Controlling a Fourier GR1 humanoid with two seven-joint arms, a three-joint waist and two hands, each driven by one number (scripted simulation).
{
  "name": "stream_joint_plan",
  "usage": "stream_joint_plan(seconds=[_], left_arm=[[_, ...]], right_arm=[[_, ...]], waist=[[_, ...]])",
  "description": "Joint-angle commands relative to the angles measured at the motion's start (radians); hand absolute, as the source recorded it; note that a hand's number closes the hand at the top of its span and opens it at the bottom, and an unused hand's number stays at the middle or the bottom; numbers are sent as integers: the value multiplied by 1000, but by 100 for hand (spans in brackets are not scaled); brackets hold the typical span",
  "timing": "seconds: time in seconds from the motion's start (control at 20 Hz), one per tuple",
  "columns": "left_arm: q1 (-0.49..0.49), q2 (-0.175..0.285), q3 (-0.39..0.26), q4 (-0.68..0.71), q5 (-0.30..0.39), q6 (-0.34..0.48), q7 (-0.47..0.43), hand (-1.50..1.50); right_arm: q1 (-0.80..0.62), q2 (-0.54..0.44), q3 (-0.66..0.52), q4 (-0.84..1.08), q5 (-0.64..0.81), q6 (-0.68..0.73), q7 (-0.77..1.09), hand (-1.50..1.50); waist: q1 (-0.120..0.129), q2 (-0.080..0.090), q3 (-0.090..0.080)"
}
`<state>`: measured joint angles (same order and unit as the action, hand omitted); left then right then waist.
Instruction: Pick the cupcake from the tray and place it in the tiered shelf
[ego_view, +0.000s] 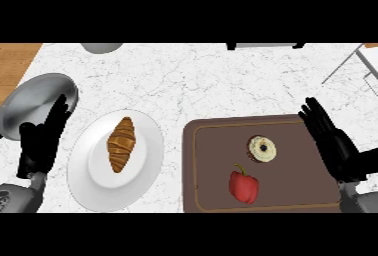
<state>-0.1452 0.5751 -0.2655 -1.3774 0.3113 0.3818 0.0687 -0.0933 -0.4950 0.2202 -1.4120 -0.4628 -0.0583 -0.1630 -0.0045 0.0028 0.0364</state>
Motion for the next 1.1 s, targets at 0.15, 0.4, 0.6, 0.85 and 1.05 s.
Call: stream_joint_plan(seconds=[0.15, 0.4, 0.6, 0.85, 1.05], left_arm=[[67, -90, -17, 35, 57, -9, 59, 0], [109, -109, 9, 43, 174, -121, 84, 0], [66, -164, 18, 105, 156, -135, 87, 0], [87, -134, 44, 73, 164, -158, 126, 0], [126, -161, 22, 31, 125, -122, 105, 0]], right_arm=[[12, -151, -162, -94, 58, -90, -40, 150], [109, -273, -209, 58, 172, -245, 154, 150], [201, -203, -259, -11, 105, -135, 4, -150], [259, -307, -229, -180, 113, 28, 32, -150], [320, -377, -226, -378, 82, 73, 182, -150]], waist=[[-24, -9, -39], [-16, -2, -40], [-11, -4, -37], [-9, -6, -37], [-8, -8, -38]])
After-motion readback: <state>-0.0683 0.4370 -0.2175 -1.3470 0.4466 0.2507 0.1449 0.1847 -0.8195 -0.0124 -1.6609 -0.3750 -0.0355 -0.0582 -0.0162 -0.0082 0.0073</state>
